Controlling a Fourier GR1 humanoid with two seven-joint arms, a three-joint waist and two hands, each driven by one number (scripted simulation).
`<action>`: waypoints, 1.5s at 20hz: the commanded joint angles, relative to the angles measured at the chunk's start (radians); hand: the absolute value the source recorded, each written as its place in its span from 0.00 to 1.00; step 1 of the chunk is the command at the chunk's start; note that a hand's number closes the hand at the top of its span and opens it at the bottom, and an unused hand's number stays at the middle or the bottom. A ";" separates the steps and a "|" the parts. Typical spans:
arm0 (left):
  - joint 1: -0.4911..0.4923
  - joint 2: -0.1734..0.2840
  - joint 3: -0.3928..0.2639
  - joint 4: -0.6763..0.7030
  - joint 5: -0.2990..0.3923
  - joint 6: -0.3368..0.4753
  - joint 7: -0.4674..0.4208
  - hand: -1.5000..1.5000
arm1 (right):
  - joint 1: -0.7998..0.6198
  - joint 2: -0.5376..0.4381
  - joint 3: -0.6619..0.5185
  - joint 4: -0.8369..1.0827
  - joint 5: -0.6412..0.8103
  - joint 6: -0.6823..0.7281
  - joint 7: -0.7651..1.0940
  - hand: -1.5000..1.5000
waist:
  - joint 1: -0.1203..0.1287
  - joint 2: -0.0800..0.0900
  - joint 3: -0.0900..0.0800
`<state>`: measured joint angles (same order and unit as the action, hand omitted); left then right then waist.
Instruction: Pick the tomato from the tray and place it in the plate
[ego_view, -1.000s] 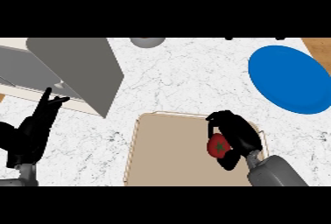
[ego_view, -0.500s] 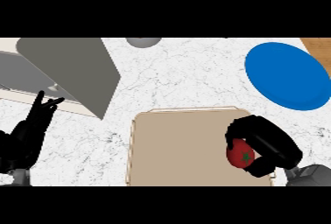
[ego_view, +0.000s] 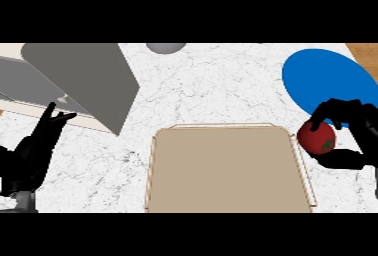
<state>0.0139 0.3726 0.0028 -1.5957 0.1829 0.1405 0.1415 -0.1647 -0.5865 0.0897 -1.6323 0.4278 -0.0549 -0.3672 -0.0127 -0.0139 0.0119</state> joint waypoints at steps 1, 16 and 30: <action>-0.101 -0.039 -0.051 0.090 -0.014 -0.016 0.032 0.50 | -0.031 -0.038 -0.140 0.054 -0.133 0.069 0.024 1.00 | -0.009 0.017 -0.012; -0.174 -0.077 -0.057 0.156 -0.037 -0.041 0.017 0.50 | -0.405 -0.132 -0.256 0.815 -0.073 0.090 -0.205 1.00 | 0.034 0.034 -0.010; -0.145 -0.069 -0.065 0.079 -0.046 -0.059 0.050 0.50 | -0.576 -0.150 -0.207 1.275 0.036 0.205 -0.455 0.00 | 0.074 0.050 -0.004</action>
<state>-0.0689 0.3341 -0.0140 -1.5685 0.1453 0.0935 0.1488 -0.6985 -0.7349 -0.0957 -0.4462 0.4703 0.1381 -0.7334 0.0654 0.0182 0.0140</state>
